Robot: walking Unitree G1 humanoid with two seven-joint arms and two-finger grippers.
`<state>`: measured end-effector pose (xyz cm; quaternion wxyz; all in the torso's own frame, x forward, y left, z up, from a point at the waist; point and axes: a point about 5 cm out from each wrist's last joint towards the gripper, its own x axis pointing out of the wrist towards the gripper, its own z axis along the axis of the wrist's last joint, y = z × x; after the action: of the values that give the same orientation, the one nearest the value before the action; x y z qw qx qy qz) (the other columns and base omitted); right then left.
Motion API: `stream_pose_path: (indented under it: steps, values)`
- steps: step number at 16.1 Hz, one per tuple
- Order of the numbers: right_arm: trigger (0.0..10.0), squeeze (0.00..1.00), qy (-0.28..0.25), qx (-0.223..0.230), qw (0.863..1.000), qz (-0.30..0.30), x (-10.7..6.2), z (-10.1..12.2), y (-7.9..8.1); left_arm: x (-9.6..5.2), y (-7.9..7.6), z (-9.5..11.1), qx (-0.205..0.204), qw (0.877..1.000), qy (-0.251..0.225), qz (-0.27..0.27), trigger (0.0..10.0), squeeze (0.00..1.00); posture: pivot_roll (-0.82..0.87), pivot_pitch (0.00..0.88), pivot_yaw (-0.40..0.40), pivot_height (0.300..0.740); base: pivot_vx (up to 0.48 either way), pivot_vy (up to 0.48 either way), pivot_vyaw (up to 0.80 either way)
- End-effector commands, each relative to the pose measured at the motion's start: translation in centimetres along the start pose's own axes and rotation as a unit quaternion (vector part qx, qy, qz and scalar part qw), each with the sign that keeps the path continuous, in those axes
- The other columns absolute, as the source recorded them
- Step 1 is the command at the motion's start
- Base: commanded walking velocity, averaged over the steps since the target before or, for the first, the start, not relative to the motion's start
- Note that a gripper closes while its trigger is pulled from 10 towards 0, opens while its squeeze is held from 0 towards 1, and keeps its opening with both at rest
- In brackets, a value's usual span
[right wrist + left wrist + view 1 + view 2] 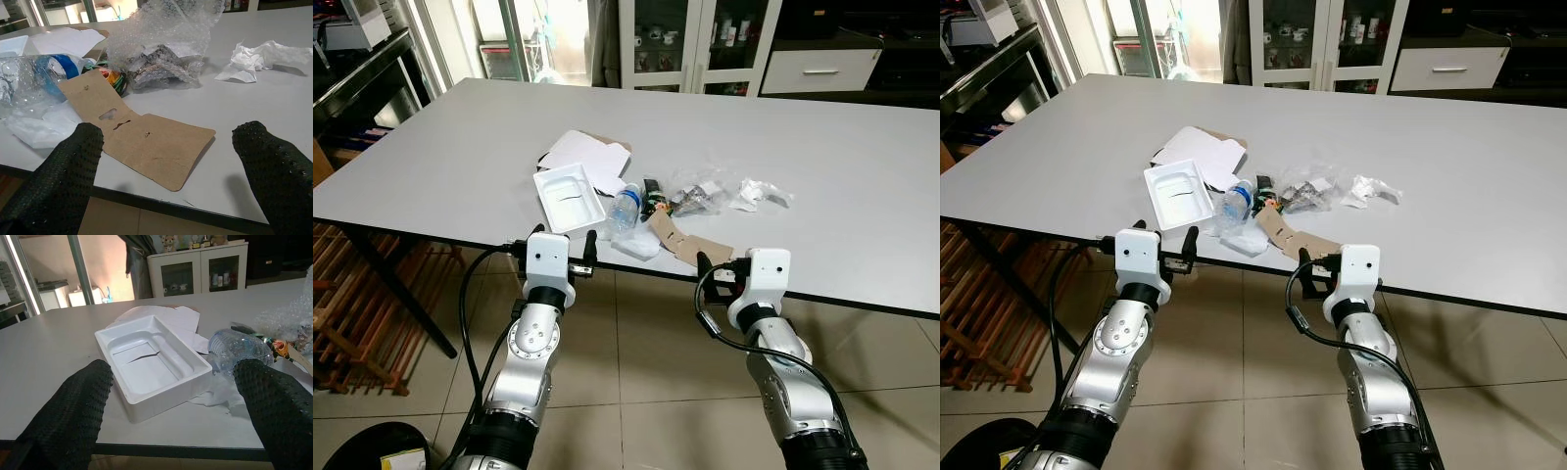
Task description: Picking trash to rubbish bin
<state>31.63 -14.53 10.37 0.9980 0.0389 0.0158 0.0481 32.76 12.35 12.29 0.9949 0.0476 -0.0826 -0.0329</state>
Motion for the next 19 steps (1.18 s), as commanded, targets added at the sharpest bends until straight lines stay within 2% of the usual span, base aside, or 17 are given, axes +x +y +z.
stream_pose_path:
  steps: [1, 4, 17, 19]
  values:
    - [10.0, 0.00, -0.013, 0.001, 1.000, 0.001, 0.29, 0.55, 0.19, 0.28, 0.17, 0.36, 0.001, 1.000, -0.006, 0.007, 10.0, 0.00, -0.07, 0.061, 0.056, 0.740, 0.000, 0.000, 0.00]
    - [10.0, 0.00, -0.012, 0.002, 1.000, 0.000, 0.29, 0.53, 0.19, 0.36, 0.11, 0.46, 0.013, 1.000, -0.008, 0.004, 10.0, 0.00, -0.07, 0.063, 0.055, 0.740, 0.000, 0.000, 0.00]
    - [10.0, 0.00, -0.010, 0.001, 1.000, -0.001, 0.14, 0.47, -0.01, 0.21, 0.15, 0.23, 0.017, 1.000, -0.001, 0.010, 10.0, 0.00, -0.07, 0.079, 0.049, 0.740, 0.000, -0.350, 0.00]
    - [10.0, 0.00, -0.009, 0.001, 1.000, 0.000, 0.16, 0.46, 0.00, 0.24, 0.30, 0.32, 0.011, 1.000, -0.004, 0.017, 10.0, 0.00, -0.07, 0.082, 0.047, 0.740, 0.000, 0.000, 0.00]
